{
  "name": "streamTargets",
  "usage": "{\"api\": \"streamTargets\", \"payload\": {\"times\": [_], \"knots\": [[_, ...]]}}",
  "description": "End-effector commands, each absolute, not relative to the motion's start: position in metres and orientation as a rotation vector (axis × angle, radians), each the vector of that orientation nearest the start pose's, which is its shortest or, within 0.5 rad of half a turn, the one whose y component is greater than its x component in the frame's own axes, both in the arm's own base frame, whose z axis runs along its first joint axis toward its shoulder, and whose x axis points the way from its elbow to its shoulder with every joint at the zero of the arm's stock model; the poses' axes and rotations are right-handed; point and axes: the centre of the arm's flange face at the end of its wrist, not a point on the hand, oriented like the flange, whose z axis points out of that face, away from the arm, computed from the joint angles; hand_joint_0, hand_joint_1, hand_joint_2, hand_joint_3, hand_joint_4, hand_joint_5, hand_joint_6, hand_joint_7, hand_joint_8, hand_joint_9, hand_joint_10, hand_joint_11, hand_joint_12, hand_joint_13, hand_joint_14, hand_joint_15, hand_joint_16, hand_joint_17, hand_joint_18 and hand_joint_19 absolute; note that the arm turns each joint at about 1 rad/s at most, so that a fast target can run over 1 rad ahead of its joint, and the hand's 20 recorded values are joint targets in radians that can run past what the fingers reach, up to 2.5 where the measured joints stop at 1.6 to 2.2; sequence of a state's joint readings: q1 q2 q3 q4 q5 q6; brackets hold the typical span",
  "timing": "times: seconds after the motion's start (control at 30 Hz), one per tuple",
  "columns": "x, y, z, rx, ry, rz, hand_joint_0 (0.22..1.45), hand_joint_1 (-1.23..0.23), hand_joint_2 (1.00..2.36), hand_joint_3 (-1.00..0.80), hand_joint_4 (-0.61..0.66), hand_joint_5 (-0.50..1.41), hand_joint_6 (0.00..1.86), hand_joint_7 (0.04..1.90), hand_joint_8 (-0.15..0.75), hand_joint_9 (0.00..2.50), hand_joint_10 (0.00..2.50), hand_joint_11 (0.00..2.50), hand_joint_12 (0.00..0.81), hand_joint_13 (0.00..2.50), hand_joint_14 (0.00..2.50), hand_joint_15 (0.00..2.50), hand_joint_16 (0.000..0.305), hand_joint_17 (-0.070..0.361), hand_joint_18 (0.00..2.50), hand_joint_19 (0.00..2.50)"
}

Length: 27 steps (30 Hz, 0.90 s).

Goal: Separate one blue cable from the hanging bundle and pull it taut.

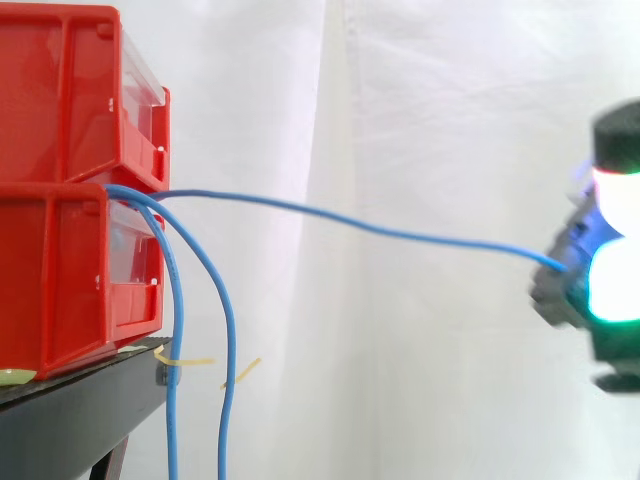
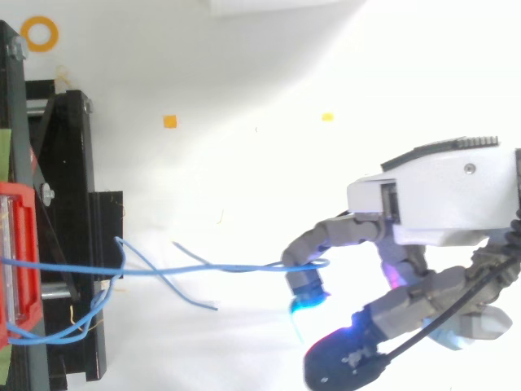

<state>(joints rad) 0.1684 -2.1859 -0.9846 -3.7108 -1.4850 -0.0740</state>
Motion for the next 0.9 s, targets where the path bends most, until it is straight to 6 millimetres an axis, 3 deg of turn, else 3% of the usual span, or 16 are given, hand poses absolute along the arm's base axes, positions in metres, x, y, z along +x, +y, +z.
{"api": "streamTargets", "payload": {"times": [0.0,0.5,0.67,0.77,0.8,0.87], "knots": [[0.658,-0.032,0.359,1.531,1.882,0.722,0.75,-0.71,1.02,-0.17,0.05,0.16,0.50,1.34,0.211,2.32,0.04,1.03,0.319,1.64,0.02,1.03,0.040,0.090,1.06,0.92],[0.662,-0.037,0.361,1.519,1.815,0.645,0.74,-0.69,1.02,-0.20,0.04,0.15,0.50,1.34,0.194,2.32,0.04,1.04,0.317,1.64,0.02,1.03,0.040,0.090,1.06,0.91],[0.669,-0.032,0.406,1.496,1.761,0.692,0.74,-0.69,1.02,-0.21,0.03,0.15,0.50,1.34,0.189,2.32,0.04,1.04,0.317,1.64,0.03,1.03,0.040,0.090,1.06,0.91],[0.667,-0.040,0.394,1.513,1.766,0.669,0.74,-0.69,1.02,-0.22,0.03,0.15,0.50,1.34,0.198,2.32,0.04,1.04,0.320,1.64,0.02,1.03,0.040,0.090,1.06,0.91],[0.663,-0.042,0.370,1.528,1.790,0.643,0.74,-0.69,1.02,-0.22,0.03,0.15,0.50,1.34,0.197,2.32,0.04,1.04,0.316,1.63,0.03,1.04,0.040,0.091,1.06,0.91],[0.657,-0.043,0.344,1.545,1.816,0.612,0.74,-0.69,1.02,-0.22,0.03,0.15,0.50,1.35,0.194,2.32,0.04,1.04,0.322,1.64,0.03,1.03,0.040,0.091,1.06,0.91]]}}
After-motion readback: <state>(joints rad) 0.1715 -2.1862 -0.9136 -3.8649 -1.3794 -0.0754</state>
